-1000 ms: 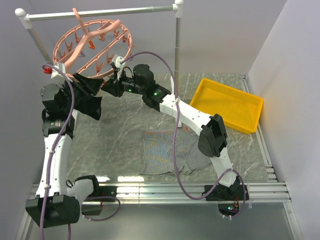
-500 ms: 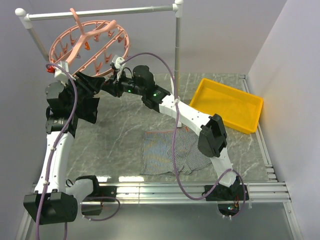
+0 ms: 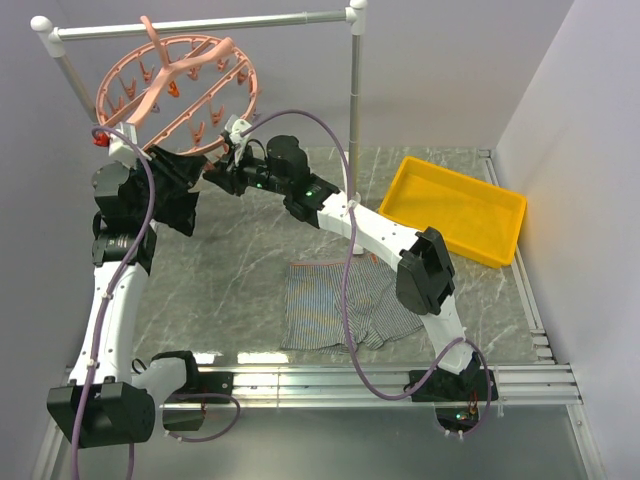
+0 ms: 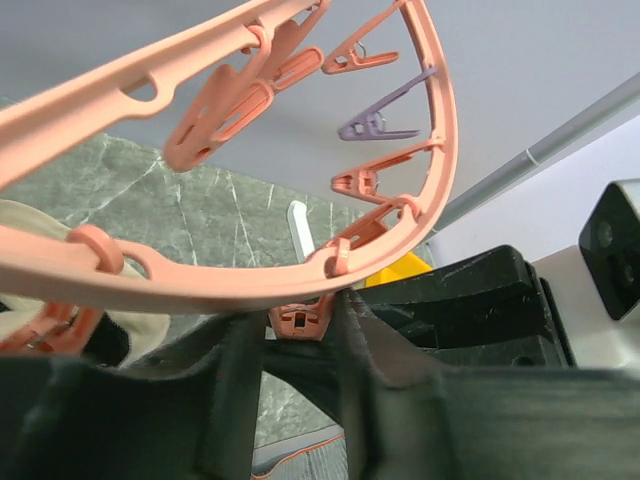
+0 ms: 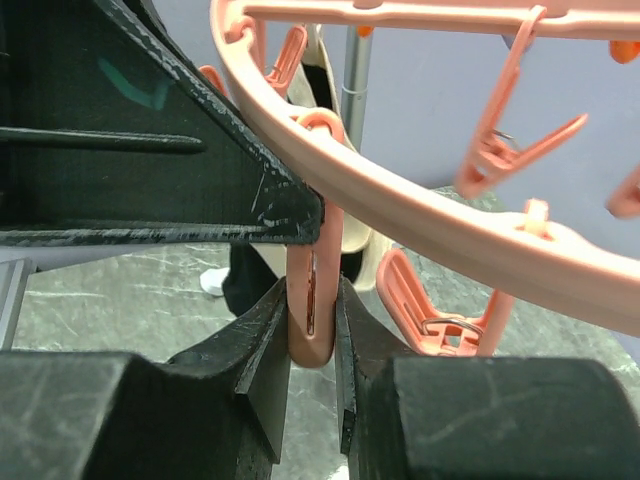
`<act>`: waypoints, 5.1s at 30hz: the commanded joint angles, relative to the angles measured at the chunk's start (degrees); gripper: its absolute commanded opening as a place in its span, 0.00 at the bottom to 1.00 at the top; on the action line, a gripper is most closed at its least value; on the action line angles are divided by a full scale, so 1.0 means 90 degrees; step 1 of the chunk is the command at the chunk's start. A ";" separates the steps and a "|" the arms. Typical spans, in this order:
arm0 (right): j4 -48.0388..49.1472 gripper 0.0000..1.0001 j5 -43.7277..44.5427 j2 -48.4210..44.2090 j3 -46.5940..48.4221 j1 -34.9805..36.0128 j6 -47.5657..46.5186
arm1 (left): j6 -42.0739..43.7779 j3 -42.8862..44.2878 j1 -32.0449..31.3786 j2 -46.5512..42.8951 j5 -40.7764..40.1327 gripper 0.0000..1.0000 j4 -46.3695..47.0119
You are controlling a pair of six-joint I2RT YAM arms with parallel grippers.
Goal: Clip the underwear to the hanger
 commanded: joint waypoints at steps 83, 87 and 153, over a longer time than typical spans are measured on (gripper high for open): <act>-0.5097 0.00 0.1818 -0.0331 -0.3430 -0.0673 -0.2095 | 0.0104 0.0249 -0.0010 0.0000 0.0234 0.00 0.0606; -0.4814 0.00 0.1808 -0.0829 -0.3323 -0.0682 -0.2115 | 0.0143 0.0278 -0.0010 -0.0010 0.0273 0.00 0.0518; -0.5536 0.00 0.2618 0.0088 0.2595 0.0265 -0.1460 | 0.0895 0.0093 -0.0079 0.0058 0.0595 0.00 0.0245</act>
